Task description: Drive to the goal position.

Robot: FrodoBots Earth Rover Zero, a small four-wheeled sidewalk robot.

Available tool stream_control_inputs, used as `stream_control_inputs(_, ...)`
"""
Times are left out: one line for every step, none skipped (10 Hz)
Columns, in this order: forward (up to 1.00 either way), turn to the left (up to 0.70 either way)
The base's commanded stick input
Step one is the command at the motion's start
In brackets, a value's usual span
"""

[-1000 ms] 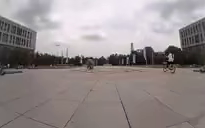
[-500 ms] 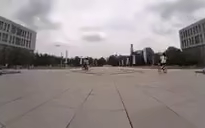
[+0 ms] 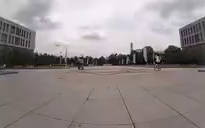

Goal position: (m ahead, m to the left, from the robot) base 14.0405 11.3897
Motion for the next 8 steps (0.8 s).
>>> stream_control_inputs(0.6,0.15)
stream_control_inputs(0.6,0.15)
stream_control_inputs(0.6,0.15)
stream_control_inputs(0.6,0.15)
stream_control_inputs(0.6,0.15)
stream_control_inputs(0.6,0.15)
stream_control_inputs(0.6,0.15)
stream_control_inputs(0.6,0.15)
